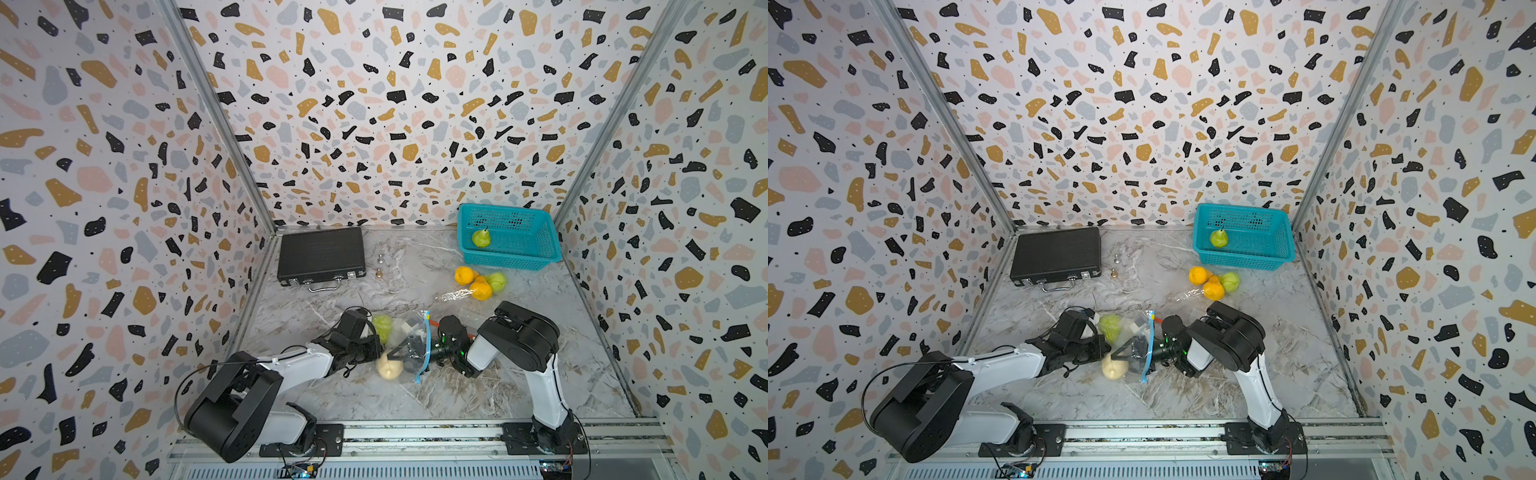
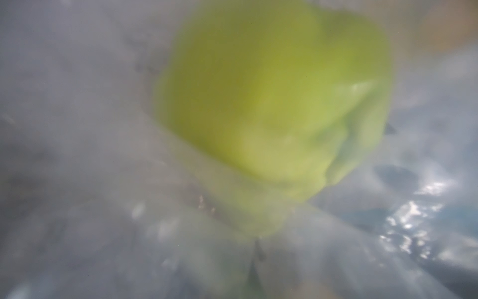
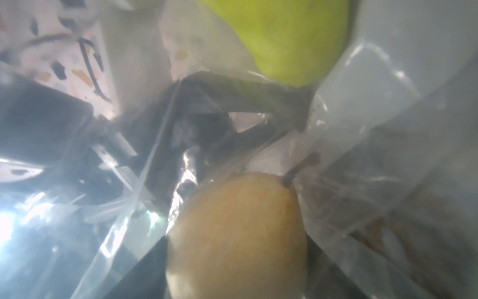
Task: Open the zip-top bag and take out the pear
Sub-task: Pick up the pear from the zipper food storage bag.
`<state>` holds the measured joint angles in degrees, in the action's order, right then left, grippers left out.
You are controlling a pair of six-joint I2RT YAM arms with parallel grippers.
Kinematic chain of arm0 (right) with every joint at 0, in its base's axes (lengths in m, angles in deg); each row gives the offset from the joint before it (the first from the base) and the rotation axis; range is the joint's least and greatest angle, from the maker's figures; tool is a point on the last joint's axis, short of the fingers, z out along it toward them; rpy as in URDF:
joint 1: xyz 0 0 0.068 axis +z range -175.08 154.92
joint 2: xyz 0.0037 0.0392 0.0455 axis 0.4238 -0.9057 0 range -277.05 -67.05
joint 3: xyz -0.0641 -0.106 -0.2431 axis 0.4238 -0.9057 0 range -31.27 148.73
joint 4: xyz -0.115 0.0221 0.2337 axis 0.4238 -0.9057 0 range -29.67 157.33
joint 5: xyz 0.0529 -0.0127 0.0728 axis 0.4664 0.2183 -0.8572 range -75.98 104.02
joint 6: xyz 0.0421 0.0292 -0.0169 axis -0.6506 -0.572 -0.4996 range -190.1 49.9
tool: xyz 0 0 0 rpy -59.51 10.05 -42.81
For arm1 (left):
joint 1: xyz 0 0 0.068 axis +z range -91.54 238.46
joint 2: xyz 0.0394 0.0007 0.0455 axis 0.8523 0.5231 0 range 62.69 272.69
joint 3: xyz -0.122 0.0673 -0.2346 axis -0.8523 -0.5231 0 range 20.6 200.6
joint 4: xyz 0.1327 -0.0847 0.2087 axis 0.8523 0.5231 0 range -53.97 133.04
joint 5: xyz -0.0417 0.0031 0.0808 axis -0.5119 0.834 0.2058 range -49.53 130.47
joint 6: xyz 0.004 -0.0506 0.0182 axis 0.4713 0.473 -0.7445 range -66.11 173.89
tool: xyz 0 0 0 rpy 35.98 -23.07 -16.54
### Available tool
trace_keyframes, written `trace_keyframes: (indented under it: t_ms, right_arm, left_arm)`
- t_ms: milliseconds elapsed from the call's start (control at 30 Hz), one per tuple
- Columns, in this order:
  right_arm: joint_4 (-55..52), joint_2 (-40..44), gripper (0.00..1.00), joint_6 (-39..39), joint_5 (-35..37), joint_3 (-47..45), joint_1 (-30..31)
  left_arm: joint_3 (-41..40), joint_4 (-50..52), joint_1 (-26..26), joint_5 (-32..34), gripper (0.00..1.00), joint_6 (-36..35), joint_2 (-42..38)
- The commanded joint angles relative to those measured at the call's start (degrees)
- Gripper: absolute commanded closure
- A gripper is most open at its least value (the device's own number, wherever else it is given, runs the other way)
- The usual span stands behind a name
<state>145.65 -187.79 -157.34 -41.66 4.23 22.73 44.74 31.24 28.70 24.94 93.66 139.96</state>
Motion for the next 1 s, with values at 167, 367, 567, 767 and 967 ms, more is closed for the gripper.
trace_keyframes:
  t_ms: [167,367,567,767,967]
  right_arm:
    - [-1.90,3.73,0.41,-0.30,-0.54,-2.67,-1.15]
    - [-12.96,11.88,0.46,6.15,0.68,-7.77,-6.36]
    - [-34.68,23.87,0.47,17.07,2.44,-7.84,-9.49]
    - [-72.11,36.86,0.45,37.08,7.35,-1.76,-13.26]
    - [-78.09,40.42,0.42,39.32,5.17,0.15,-15.56]
  left_arm:
    - [0.39,5.49,1.31,5.37,0.92,-2.09,-2.72]
    - [0.16,10.53,6.91,6.12,0.92,-4.50,-8.63]
    - [-1.46,10.79,11.44,3.86,0.92,-3.87,-12.91]
    - [-1.99,11.92,12.36,3.49,0.92,-3.62,-15.92]
    - [-3.15,9.76,12.53,1.46,0.92,-2.78,-16.23]
